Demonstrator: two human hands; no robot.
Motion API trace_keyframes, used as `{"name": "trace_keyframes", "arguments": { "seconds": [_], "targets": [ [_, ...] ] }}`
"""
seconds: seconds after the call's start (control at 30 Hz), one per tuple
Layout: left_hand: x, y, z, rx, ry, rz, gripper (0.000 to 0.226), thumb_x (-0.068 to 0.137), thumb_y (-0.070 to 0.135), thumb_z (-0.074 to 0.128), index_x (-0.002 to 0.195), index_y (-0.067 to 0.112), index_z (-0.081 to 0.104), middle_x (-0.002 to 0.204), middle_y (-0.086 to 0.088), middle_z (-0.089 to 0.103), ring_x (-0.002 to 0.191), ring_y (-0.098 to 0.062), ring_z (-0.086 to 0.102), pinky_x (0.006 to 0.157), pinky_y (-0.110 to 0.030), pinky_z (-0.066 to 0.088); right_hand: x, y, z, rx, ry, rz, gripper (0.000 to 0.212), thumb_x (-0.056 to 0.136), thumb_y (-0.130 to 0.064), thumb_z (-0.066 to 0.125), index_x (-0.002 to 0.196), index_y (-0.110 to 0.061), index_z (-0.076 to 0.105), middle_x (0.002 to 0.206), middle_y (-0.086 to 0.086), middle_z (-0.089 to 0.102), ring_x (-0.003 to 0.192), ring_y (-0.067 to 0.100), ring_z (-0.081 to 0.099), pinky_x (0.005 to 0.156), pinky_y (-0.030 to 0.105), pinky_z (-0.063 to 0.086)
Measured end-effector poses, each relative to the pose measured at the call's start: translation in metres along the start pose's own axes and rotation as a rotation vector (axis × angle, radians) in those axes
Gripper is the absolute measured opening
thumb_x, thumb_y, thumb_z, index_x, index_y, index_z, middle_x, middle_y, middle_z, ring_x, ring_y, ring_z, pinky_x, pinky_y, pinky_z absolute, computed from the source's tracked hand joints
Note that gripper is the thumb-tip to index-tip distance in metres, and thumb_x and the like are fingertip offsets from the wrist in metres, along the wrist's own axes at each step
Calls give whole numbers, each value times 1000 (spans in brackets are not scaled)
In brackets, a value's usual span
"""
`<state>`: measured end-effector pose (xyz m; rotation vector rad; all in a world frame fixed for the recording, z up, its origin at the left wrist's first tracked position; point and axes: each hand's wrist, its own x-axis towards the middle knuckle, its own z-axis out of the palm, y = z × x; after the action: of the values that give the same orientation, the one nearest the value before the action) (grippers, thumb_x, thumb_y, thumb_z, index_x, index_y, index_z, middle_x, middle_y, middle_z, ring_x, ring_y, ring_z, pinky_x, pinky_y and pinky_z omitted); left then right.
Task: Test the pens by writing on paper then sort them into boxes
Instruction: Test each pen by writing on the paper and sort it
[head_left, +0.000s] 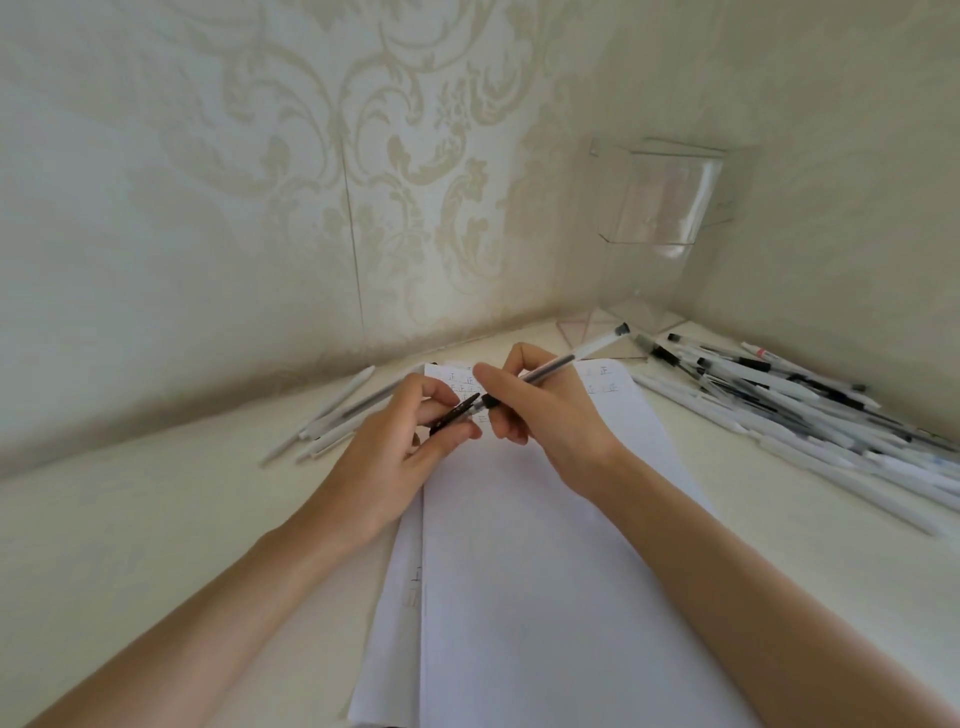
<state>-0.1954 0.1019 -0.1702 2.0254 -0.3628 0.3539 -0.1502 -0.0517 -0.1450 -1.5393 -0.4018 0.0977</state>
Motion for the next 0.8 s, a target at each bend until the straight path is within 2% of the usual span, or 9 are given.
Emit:
{"name": "trace_keyframes", "arguments": {
  "seconds": [0.1, 0.17, 0.47, 0.53, 0.6, 0.67, 0.73, 0.8],
  "targets": [
    [-1, 1, -2, 72, 10, 47, 4, 88, 24, 58, 89, 25, 62, 82, 15, 68, 85, 1, 61, 69, -8, 39, -2, 0, 4, -6, -33, 11, 37, 89, -14, 63, 62, -12, 37, 43, 6, 50, 39, 12, 38, 42, 22, 27],
    [-2, 0, -2, 107, 17, 82, 15, 86, 30, 57, 86, 20, 68, 78, 14, 68, 81, -3, 62, 69, -9, 39, -3, 0, 6, -16, -13, 5, 40, 89, -18, 63, 60, -13, 36, 41, 4, 48, 39, 12, 36, 42, 21, 26],
    [-6, 0, -5, 170, 52, 205, 20, 88, 26, 54, 81, 12, 67, 69, 8, 62, 72, -8, 59, 65, -19, 43, -5, 5, 18, 18, 32, -31, 41, 91, -5, 56, 59, -13, 31, 38, 2, 40, 38, 12, 36, 45, 15, 33],
    [-5, 0, -4, 179, 54, 194, 21, 88, 27, 54, 82, 12, 67, 70, 8, 62, 73, -8, 59, 65, -17, 41, -4, 4, 18, 7, 32, -18, 39, 91, -8, 57, 60, -13, 34, 38, 2, 42, 38, 11, 37, 44, 15, 32],
    [-3, -2, -2, 202, 78, 174, 24, 88, 30, 53, 82, 11, 66, 70, 8, 62, 71, -9, 57, 64, -18, 41, -3, 1, 17, -37, 19, 13, 35, 90, -20, 61, 64, -12, 39, 42, 1, 48, 40, 11, 38, 45, 19, 31],
    [2, -8, -3, 332, 182, 182, 26, 89, 33, 50, 85, 12, 65, 71, 6, 61, 68, -13, 55, 65, -29, 42, -2, -1, 15, -73, 7, 67, 30, 87, -36, 63, 75, -12, 49, 48, 1, 54, 45, 14, 39, 47, 23, 32],
    [7, -17, -10, 477, 357, 132, 23, 89, 30, 49, 89, 13, 65, 73, 2, 62, 68, -21, 56, 65, -39, 44, -2, 0, 11, -108, 15, 109, 31, 84, -45, 62, 92, -16, 57, 54, 1, 58, 49, 15, 42, 50, 26, 34],
    [9, -26, -19, 613, 516, 12, 18, 87, 25, 51, 90, 14, 65, 76, -2, 64, 72, -28, 57, 68, -40, 43, -1, 2, 6, -187, 31, 104, 33, 84, -49, 61, 100, -20, 58, 57, 0, 61, 51, 13, 44, 53, 27, 36]
  ]
}}
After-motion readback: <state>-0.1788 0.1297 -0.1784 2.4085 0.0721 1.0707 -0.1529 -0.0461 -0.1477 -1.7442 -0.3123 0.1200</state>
